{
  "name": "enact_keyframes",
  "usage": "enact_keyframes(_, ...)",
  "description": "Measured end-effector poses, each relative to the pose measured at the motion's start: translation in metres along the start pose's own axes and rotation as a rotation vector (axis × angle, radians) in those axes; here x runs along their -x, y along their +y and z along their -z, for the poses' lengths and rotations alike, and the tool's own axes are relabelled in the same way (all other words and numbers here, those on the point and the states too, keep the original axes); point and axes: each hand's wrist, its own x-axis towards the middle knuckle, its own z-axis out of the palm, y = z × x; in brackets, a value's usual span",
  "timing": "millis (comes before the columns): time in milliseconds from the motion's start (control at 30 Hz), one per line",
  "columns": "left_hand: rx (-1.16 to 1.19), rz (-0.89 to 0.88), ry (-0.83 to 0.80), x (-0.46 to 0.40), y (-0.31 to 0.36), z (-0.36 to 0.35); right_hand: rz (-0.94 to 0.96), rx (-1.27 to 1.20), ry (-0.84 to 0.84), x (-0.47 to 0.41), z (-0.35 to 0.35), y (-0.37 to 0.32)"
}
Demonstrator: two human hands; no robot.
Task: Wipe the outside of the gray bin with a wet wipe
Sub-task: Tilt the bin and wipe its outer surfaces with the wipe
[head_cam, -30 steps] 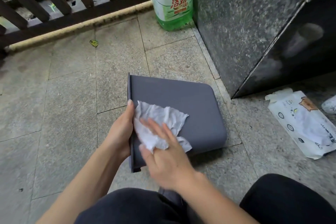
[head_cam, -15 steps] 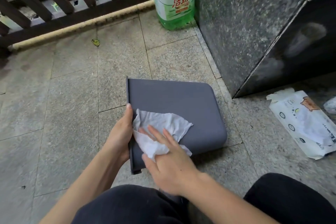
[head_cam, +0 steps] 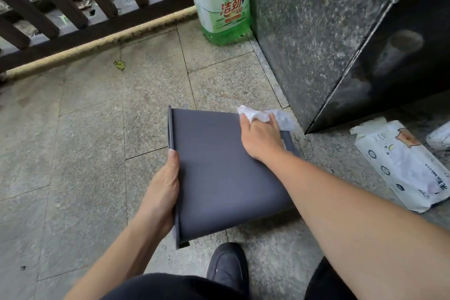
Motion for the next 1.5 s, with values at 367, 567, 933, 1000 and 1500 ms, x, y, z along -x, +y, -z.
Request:
enact_keyframes(367, -0.390, -0.098, 0.060, -0.011, 0.016, 0.002, -0.026, -0.296, -0.042, 0.026, 0.000, -0.057)
enact_keyframes(567, -0.421, -0.116, 0.165, -0.014, 0.011, 0.006, 0.309, -0.301, -0.048, 0.047, -0.017, -0.114)
enact_keyframes(933, -0.222, -0.009, 0.243, -0.020, 0.002, 0.003, -0.281, -0.100, 0.126, 0.067, -0.011, 0.021)
enact_keyframes(1000, -0.167, 0.012, 0.221, -0.021, 0.004, 0.001, -0.299, -0.083, 0.107, 0.102, -0.021, 0.007)
enact_keyframes(1500, 0.133, 0.198, 0.122, -0.021, 0.003, -0.009, 0.238, -0.067, 0.041, 0.150, -0.022, -0.044)
